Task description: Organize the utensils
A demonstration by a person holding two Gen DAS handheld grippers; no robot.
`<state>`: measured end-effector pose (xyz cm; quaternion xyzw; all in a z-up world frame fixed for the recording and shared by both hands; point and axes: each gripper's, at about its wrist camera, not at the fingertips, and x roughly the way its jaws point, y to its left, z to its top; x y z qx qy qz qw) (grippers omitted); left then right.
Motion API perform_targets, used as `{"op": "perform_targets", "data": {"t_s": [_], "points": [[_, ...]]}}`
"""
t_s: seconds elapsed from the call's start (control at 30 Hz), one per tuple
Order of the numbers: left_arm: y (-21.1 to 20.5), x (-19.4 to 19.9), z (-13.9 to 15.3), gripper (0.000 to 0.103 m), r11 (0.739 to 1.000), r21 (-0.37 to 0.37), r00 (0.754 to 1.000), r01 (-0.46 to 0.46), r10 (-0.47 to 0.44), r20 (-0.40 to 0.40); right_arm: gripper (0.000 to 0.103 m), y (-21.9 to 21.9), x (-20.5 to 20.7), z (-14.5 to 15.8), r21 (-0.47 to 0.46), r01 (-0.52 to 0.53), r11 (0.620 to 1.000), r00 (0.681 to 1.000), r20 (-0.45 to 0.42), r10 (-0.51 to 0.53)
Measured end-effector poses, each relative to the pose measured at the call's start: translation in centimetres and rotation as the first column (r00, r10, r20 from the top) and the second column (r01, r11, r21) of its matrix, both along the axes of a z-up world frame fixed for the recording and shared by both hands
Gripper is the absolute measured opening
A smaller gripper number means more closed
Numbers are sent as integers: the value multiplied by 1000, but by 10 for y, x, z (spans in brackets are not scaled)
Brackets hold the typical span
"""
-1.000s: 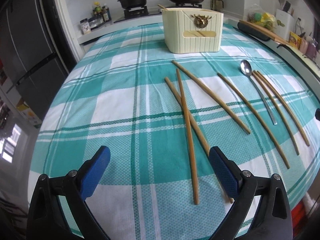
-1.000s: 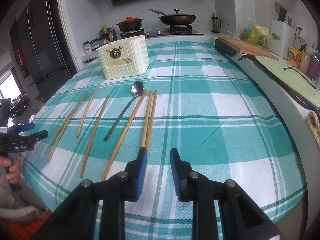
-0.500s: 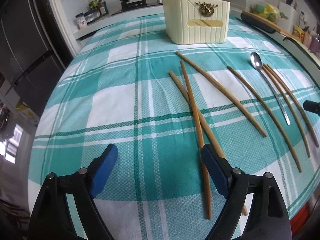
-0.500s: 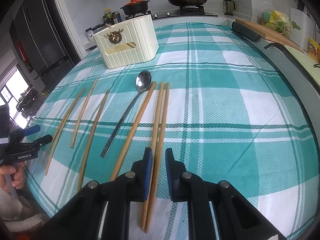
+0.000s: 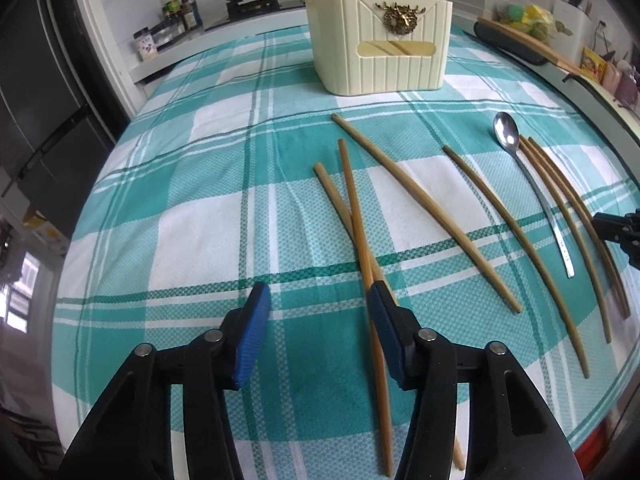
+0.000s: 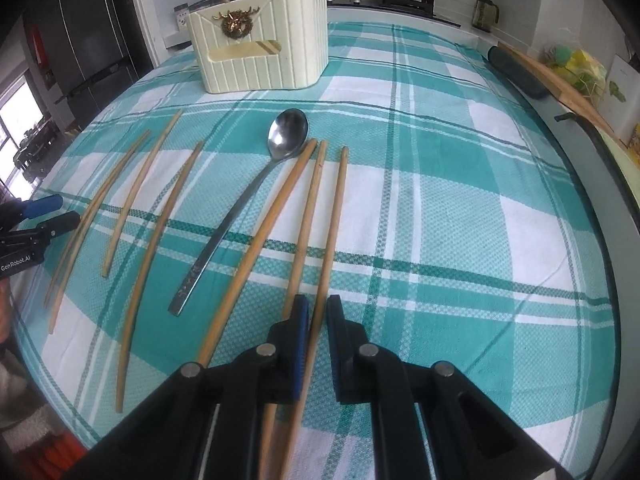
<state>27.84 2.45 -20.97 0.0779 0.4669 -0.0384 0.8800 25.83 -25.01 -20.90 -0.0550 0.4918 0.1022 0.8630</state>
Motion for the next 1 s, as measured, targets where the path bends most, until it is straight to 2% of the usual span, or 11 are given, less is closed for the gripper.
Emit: {"op": "perform_targets", "data": {"t_s": [0.07,0.1,0.13,0.27,0.37,0.57,0.7,0.73,0.8,0.93,1.0], "points": [[-3,0,0,27,1000,-22,1000,17,-17,-7,10,0,-1,0,-2,2,1000,1000,9,-2],[-6,0,0,14,999,-24,1000,25,-25,-11,10,1,-2,0,-7,2,1000,1000,17,-2],[-8,0,0,8,999,-17,999,31,-31,-9,9,2,-3,0,-14,2,1000,1000,26,-2],[-10,-2,-2,4,1000,7,1000,15,-15,-1,7,-1,-7,-1,-9,31,999,998,49,-30],[3,-2,-6,4,998,-54,999,-24,23,-24,6,-5,-9,-1,4,57,998,997,55,-57],[13,-12,-5,7,996,-89,1000,-14,12,-24,6,-12,-16,-2,16,76,997,995,63,-77],[15,-21,2,48,993,-121,1000,15,-15,1,6,-15,-19,-2,35,88,996,994,63,-90],[16,-23,5,53,991,-135,1000,22,-21,12,6,-17,-19,-2,45,94,995,993,61,-96],[14,-25,10,53,989,-140,999,41,-39,20,6,-18,-20,-2,53,97,994,993,59,-100],[6,-22,4,53,997,-56,998,61,-60,16,7,-16,-22,-2,38,88,995,994,62,-90],[4,-19,-2,53,996,-51,998,67,-67,-6,7,-15,-22,-2,31,82,996,994,63,-84]]}}
